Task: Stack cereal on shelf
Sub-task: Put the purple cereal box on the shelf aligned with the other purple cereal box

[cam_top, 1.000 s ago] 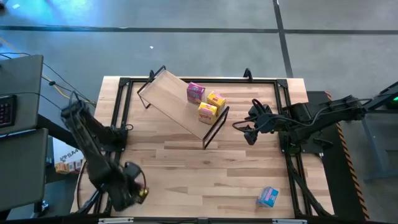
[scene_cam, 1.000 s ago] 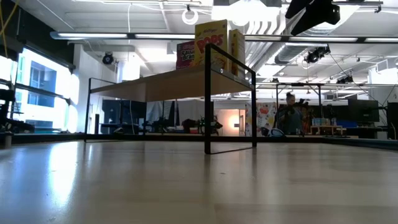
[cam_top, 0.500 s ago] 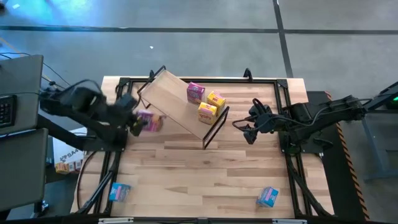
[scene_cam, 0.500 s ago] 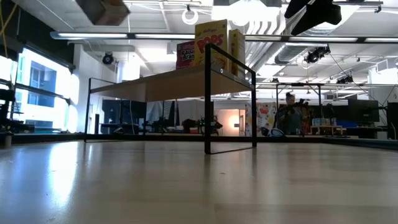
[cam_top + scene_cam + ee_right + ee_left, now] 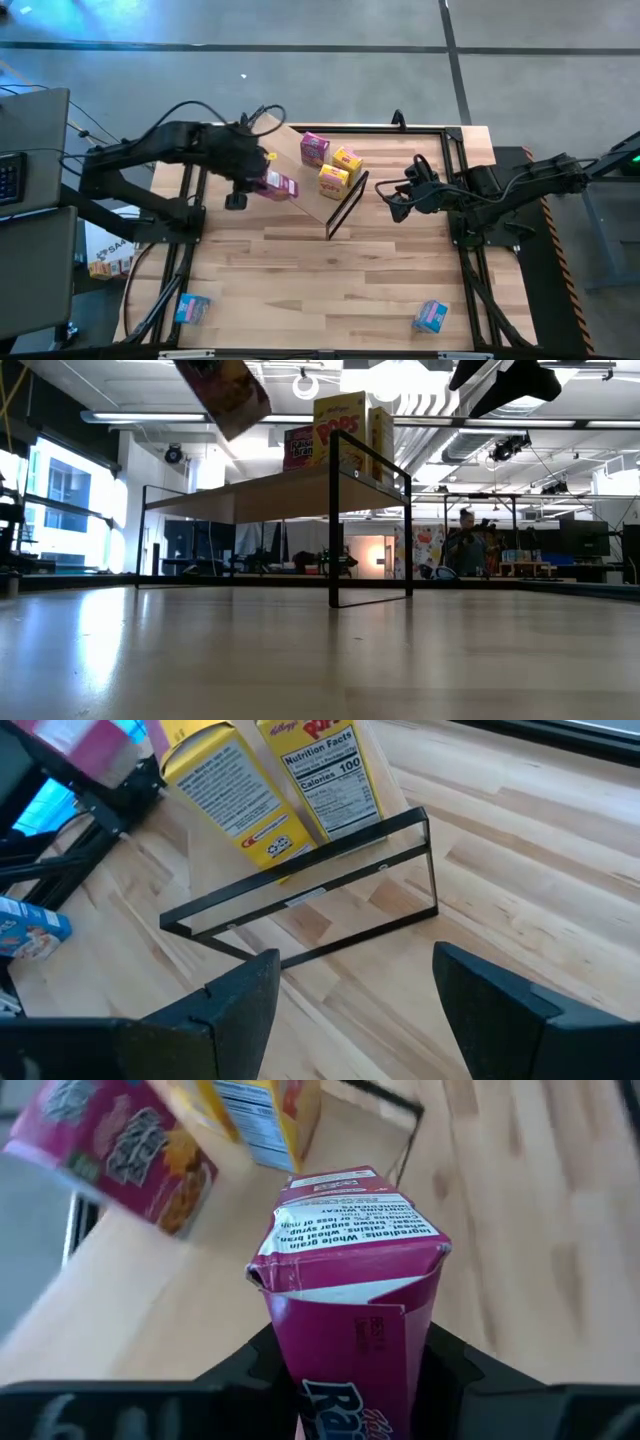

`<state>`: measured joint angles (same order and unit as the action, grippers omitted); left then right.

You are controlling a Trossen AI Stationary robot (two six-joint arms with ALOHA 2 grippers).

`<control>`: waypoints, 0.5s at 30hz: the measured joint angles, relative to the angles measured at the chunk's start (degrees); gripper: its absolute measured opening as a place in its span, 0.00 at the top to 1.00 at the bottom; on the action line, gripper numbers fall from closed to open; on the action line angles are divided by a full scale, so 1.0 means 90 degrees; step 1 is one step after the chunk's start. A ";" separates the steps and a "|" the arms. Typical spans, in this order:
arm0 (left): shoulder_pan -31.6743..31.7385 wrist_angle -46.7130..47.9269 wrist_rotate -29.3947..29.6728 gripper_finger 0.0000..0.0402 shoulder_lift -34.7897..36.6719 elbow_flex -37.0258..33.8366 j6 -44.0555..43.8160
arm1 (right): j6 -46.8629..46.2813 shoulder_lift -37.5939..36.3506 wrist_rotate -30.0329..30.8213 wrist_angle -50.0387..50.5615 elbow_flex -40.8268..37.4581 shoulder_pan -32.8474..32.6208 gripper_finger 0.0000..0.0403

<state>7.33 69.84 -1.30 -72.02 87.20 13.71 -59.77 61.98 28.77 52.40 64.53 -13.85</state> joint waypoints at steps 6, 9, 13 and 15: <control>0.0166 -0.0141 0.0248 0.71 -0.0686 0.0002 0.1404 | -0.0092 0.0000 -0.0004 0.0000 0.0000 0.0000 0.36; 0.0192 -0.0126 0.0552 0.71 -0.1023 0.0002 0.1685 | -0.0042 0.0000 -0.0007 0.0002 0.0000 0.0000 0.36; 0.0188 -0.0310 0.0693 0.71 -0.1241 0.0029 0.1833 | -0.0037 0.0000 -0.0001 0.0003 0.0000 0.0000 0.36; 0.0184 -0.0431 0.0699 0.71 -0.1272 0.0028 0.1929 | -0.0028 0.0000 0.0000 0.0005 0.0000 0.0000 0.36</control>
<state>8.99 65.96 4.98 -83.47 87.45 31.08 -60.02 61.98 28.77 52.45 64.53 -13.85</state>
